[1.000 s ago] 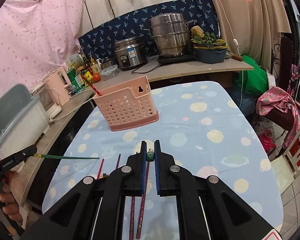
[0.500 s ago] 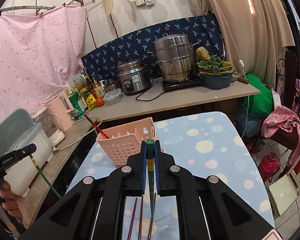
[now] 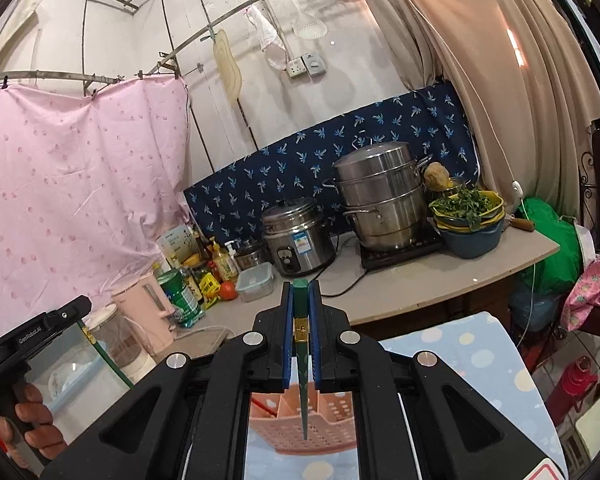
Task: Organize utensils
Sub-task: 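Carry the green chopstick with the right tool and drop it into the pink caddy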
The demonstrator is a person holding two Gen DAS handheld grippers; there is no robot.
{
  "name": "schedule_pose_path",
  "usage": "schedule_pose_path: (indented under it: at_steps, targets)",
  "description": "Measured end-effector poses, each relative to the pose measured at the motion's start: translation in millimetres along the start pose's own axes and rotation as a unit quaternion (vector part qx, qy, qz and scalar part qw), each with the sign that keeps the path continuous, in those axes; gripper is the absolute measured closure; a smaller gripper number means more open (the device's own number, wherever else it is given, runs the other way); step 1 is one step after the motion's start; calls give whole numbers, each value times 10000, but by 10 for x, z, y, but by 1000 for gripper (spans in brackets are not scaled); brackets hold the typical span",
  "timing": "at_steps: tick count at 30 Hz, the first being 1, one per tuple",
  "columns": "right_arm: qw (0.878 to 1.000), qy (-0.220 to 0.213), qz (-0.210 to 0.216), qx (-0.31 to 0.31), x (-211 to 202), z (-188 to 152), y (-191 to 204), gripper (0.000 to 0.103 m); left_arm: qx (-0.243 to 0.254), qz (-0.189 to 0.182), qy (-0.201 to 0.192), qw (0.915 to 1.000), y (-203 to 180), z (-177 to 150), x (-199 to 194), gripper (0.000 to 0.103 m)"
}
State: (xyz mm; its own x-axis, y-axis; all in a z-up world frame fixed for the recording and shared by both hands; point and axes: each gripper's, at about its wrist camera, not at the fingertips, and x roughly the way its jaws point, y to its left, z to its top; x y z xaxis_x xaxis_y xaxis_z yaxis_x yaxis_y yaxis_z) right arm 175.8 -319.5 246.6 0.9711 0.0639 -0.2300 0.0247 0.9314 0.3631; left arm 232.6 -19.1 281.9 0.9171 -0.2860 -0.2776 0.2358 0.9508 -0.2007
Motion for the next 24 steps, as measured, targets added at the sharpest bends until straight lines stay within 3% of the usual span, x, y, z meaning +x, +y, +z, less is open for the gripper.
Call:
schedule_pose_path:
  at_steps: [5, 10, 24]
  targets:
    - [9995, 23, 105, 309, 371, 124, -19, 96, 30, 113, -180, 9998, -37, 135, 302, 96]
    - [9987, 292, 143, 391, 699, 9, -62, 96, 75, 105, -136, 9998, -72, 135, 623, 97]
    - [9946, 1009, -119, 190, 1207, -525, -208, 96, 28, 202, 595, 9980, 74, -437, 1169, 96]
